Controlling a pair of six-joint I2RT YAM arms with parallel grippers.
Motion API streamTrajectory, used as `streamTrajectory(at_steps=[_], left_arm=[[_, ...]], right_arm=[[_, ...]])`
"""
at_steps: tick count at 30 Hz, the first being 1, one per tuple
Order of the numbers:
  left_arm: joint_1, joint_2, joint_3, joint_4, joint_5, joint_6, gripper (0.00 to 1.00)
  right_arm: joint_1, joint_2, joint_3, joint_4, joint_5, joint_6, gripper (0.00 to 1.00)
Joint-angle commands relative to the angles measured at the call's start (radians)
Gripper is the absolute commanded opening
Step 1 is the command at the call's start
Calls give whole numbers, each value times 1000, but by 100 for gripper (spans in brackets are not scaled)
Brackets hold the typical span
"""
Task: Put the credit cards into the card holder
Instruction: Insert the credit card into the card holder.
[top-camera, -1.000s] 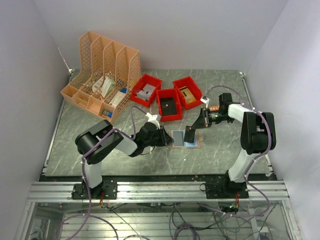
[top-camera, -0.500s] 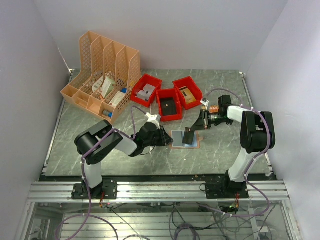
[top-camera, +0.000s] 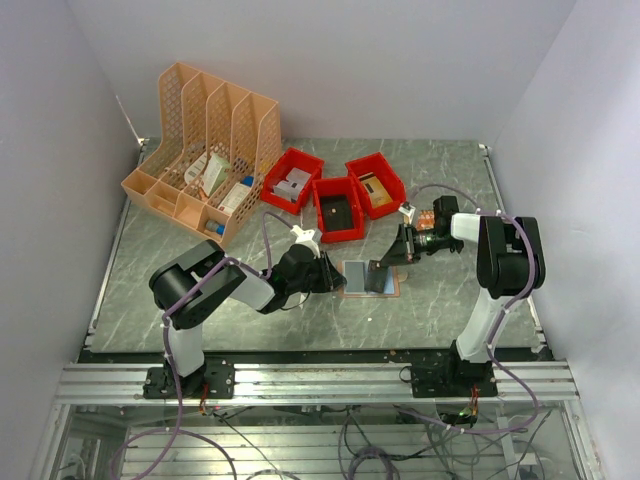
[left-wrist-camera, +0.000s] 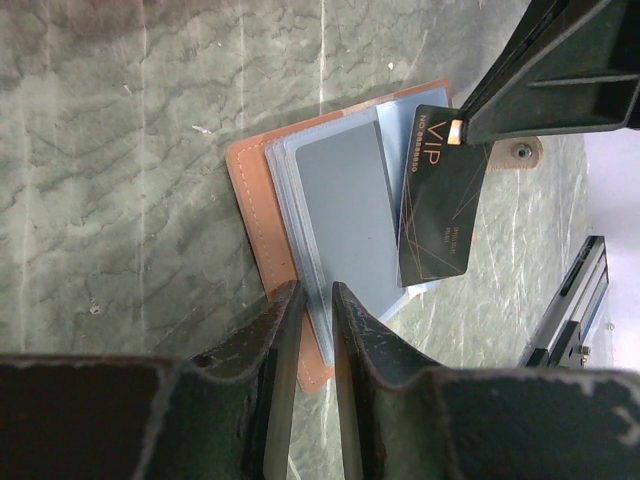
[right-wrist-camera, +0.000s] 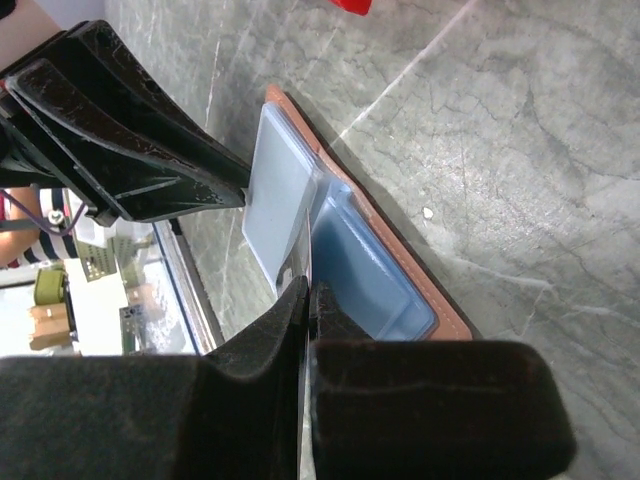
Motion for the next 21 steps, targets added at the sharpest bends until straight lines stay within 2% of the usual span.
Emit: streamTrajectory(at_steps=[1,21], left_arm=[[-3,11,11,-71,-25,38,31],[-3,24,37,-99,-8,57,31]], right_arm=[[-6,34,15,-7,3,-29,0],[43,97,72,-32,10,-23,0]])
